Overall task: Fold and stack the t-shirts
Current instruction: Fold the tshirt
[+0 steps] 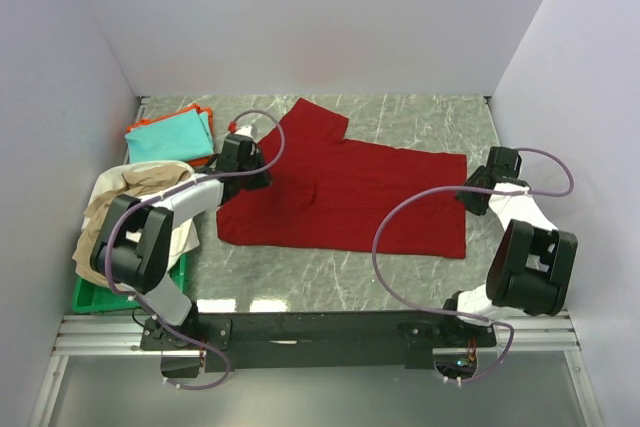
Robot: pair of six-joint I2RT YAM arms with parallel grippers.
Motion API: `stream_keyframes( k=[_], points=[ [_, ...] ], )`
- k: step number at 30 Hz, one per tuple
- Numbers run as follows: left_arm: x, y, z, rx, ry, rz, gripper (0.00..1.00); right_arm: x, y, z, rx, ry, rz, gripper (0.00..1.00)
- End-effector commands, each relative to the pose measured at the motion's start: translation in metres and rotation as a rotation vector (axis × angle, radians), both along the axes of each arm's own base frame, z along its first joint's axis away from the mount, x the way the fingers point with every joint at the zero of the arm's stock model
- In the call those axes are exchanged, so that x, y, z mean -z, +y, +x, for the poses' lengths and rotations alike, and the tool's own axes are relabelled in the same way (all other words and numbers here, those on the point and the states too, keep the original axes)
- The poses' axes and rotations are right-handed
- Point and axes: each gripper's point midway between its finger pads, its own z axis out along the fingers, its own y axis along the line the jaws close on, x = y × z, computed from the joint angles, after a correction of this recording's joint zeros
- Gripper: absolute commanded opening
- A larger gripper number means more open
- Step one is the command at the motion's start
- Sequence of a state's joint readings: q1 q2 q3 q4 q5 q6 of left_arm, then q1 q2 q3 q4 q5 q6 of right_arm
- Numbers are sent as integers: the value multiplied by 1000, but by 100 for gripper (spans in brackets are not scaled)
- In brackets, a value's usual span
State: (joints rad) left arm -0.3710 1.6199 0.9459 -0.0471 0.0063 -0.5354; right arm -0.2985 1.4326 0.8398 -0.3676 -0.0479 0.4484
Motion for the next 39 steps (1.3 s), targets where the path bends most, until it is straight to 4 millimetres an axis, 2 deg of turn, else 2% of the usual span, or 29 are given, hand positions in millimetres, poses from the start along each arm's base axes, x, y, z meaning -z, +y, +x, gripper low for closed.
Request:
stream_keyframes(
  k=[1, 13, 20, 25, 34, 39],
  points=[
    [-5, 6, 2, 11, -30, -36, 28, -4, -8, 14, -13, -2, -38, 43],
    [30, 25, 7, -44, 44, -67, 28, 22, 0, 23, -53, 52, 1, 44],
    [52, 18, 0, -31, 98, -122, 27, 25, 4, 33, -76, 43, 13, 44],
    [60, 17, -3, -33, 115, -127, 27, 27, 8, 35, -95, 45, 20, 42],
    [63, 21, -5, -36, 119, -106, 27, 34, 15, 31, -118, 74, 29, 19],
    [63, 26, -4, -53, 117, -83, 28, 34, 13, 30, -114, 86, 19, 0]
  ],
)
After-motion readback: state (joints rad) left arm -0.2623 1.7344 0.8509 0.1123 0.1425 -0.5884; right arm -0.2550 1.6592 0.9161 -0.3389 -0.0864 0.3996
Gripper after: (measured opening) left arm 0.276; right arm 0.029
